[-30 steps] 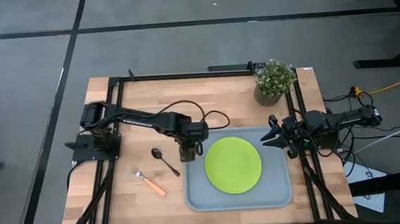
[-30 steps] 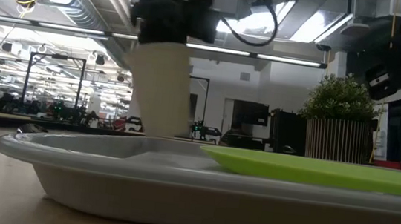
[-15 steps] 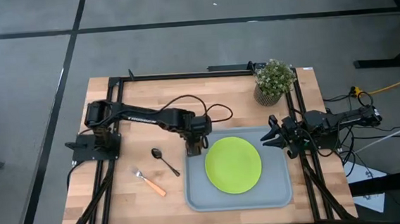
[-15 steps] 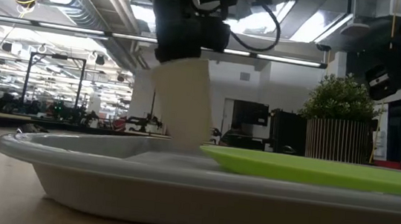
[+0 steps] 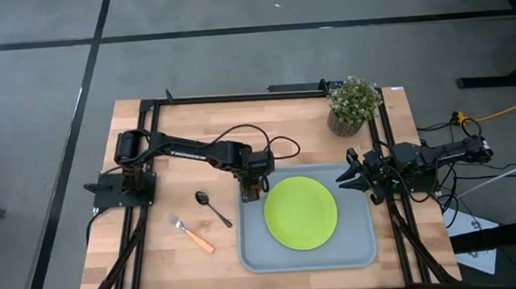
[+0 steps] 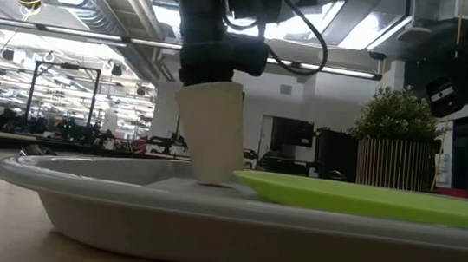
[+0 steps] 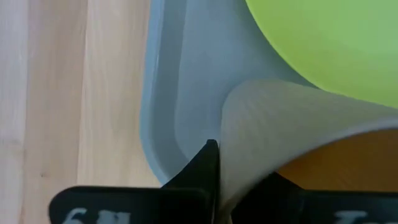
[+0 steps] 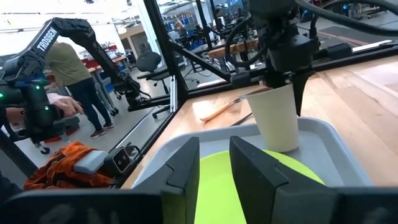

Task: Pick and place plate/cup/fork/spoon on tray
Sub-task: Put the pink cup on the gray serving tray to the top left of the green plate

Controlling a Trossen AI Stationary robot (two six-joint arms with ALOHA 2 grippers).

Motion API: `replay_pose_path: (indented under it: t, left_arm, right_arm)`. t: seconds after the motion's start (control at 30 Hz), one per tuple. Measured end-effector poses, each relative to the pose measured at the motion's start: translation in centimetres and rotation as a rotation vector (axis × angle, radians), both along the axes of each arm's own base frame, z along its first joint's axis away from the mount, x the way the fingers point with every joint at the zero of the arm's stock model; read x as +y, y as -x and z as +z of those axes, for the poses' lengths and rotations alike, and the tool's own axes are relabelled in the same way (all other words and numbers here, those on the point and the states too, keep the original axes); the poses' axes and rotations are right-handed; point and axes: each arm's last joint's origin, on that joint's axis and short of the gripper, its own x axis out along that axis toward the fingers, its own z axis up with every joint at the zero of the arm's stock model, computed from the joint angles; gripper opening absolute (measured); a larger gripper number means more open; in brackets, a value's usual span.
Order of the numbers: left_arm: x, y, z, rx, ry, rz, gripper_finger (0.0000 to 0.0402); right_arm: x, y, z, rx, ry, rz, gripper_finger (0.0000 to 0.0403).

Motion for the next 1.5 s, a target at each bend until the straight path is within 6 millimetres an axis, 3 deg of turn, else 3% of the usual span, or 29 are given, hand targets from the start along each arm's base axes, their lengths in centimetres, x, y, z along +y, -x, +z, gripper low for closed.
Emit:
replay_pose_path:
  t: [0.5,1.1,1.5]
  left_arm:
    - [0.1,0.0,0.1,0.01,-0.051,0.017,0.0018]
    - [0.2,0.1,0.2,0.016,-0.061,0.058,0.005]
    - [0.7,-0.6,3.6,0.005,-0.059,0.088,0.0051]
  right_arm:
    - [0.0,0.0,0.0,0.0,0.0,0.0,0.0094]
    - [0.0,0.0,0.0,0.0,0.0,0.0,0.0094]
    - [0.0,0.0,0.0,0.0,0.0,0.0,0.0094]
